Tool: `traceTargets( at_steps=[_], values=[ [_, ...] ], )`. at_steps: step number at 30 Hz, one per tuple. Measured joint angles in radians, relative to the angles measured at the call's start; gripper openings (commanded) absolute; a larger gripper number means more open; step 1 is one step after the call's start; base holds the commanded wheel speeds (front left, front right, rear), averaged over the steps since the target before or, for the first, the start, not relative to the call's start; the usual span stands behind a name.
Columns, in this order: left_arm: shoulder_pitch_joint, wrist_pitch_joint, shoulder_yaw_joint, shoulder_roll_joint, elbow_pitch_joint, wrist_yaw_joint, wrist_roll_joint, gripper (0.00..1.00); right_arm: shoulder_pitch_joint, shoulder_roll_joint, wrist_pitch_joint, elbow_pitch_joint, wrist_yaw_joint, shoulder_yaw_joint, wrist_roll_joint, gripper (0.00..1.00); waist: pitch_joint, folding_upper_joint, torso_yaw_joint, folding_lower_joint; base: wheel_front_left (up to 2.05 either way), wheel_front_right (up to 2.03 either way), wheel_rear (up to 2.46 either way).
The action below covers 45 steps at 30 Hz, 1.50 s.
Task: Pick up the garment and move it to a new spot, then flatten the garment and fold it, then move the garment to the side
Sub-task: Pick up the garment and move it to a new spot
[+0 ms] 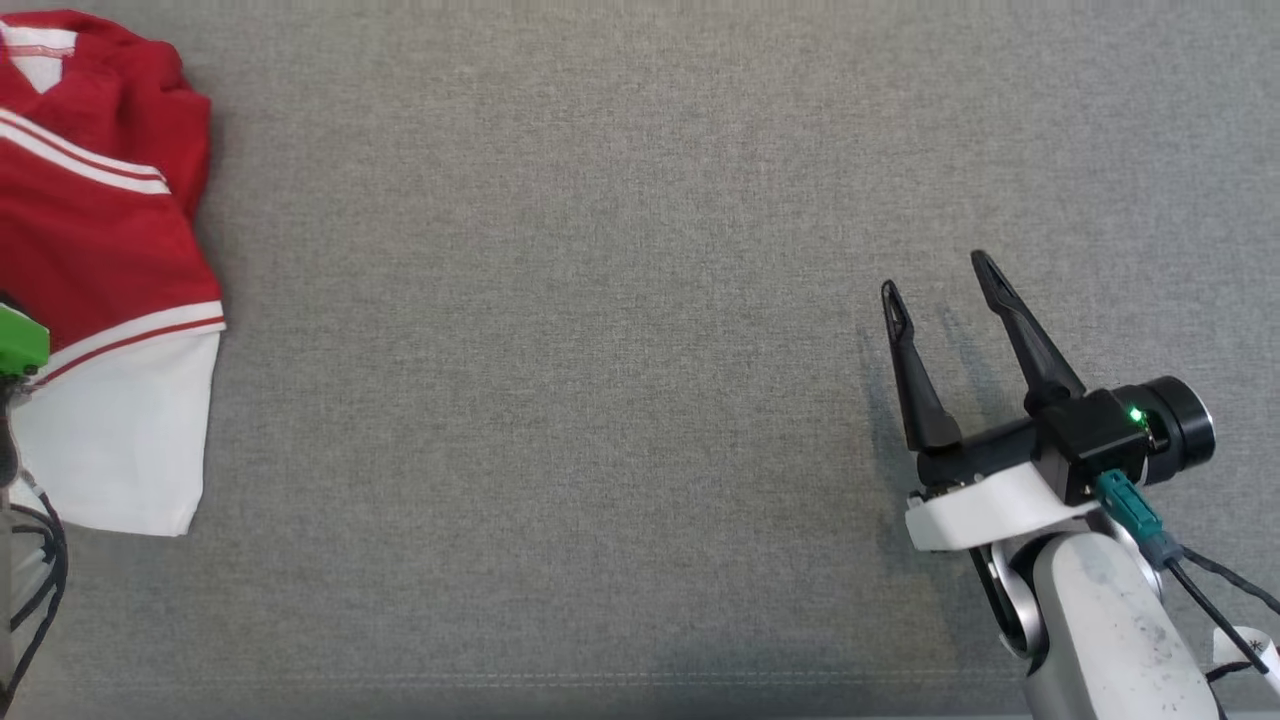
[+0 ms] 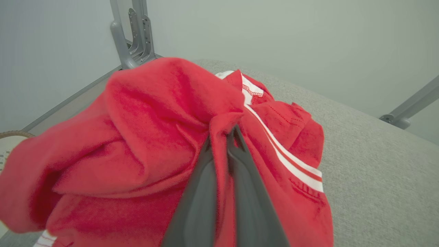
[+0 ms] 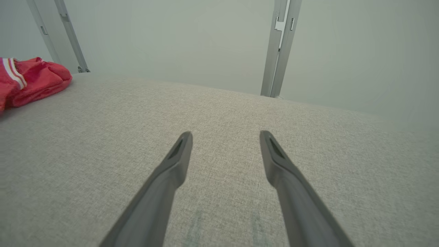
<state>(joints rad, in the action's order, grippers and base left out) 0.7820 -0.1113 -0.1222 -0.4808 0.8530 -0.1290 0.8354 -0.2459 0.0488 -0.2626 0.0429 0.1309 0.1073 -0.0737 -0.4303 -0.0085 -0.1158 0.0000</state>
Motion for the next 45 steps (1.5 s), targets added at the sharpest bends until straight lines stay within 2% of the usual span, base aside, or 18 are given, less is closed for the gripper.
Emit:
traceTargets(
  at_steps=[6,11,16,21,27,30,31,33,34,37,41,45],
  values=[
    [-0.066,-0.044,-0.048,-0.021,-0.166,0.0,0.026,0.0,0.062,0.0,0.0,0.01,0.0,-0.011,0.031,1.0,0.079,0.0,-0.011,0.0,0.0,0.0,0.0],
    [-0.121,-0.026,-0.086,-0.029,-0.359,0.001,0.025,0.0,0.112,0.0,0.0,0.013,0.0,-0.015,0.062,1.0,0.158,0.0,-0.019,0.0,0.0,0.0,0.0],
    [-0.194,0.04,-0.121,-0.021,-0.608,0.045,0.025,0.0,0.148,0.0,0.0,0.013,0.0,-0.01,0.09,1.0,0.238,0.0,-0.017,-0.0001,0.0,0.0,0.0],
    [-0.268,0.116,-0.203,0.047,-0.871,0.096,0.034,0.0,0.176,0.0,0.0,0.012,0.0,-0.005,0.105,1.0,0.302,0.0,0.008,-0.0001,0.0,0.0,0.0],
    [-0.337,0.173,-0.308,0.159,-1.023,0.132,0.088,0.0,0.187,0.0,0.0,0.011,0.0,0.005,0.104,1.0,0.338,0.0,0.08,-0.0001,0.0,0.0,0.0],
    [-0.353,0.183,-0.355,0.2,-1.029,0.132,0.1,0.0,0.185,0.0,0.0,0.007,0.0,0.008,0.1,1.0,0.344,0.0,0.128,-0.0001,0.0,0.0,0.0],
    [-0.353,0.184,-0.374,0.236,-1.009,0.128,0.115,0.0,0.181,0.001,0.0,0.003,0.0,0.007,0.098,1.0,0.343,0.0,0.163,-0.0001,0.0,0.0,0.0],
    [-0.351,0.182,-0.38,0.253,-0.99,0.128,0.116,0.0,0.18,0.001,0.0,0.001,0.0,0.008,0.098,1.0,0.341,0.0,0.18,-0.0001,0.0,0.0,0.0],
    [-0.342,0.176,-0.39,0.291,-0.936,0.119,0.137,0.0,0.179,0.001,0.0,-0.001,0.0,0.006,0.097,1.0,0.336,0.0,0.215,-0.0001,0.0,0.0,0.0],
    [-0.313,0.181,-0.402,0.33,-0.818,0.092,0.172,0.0,0.177,0.001,0.0,-0.007,0.0,0.006,0.1,1.0,0.322,0.0,0.265,-0.0001,0.0,0.0,0.0],
    [-0.266,0.16,-0.424,0.318,-0.583,0.048,0.142,0.0,0.177,0.002,0.0,-0.008,0.0,0.029,0.114,1.0,0.3,0.0,0.328,-0.0001,0.0,0.0,0.0],
    [-0.24,0.094,-0.45,0.289,-0.333,0.031,0.068,0.0,0.162,0.001,0.0,-0.01,0.0,0.066,0.133,1.0,0.279,0.0,0.388,-0.0001,0.0,0.0,0.0]
  ],
)
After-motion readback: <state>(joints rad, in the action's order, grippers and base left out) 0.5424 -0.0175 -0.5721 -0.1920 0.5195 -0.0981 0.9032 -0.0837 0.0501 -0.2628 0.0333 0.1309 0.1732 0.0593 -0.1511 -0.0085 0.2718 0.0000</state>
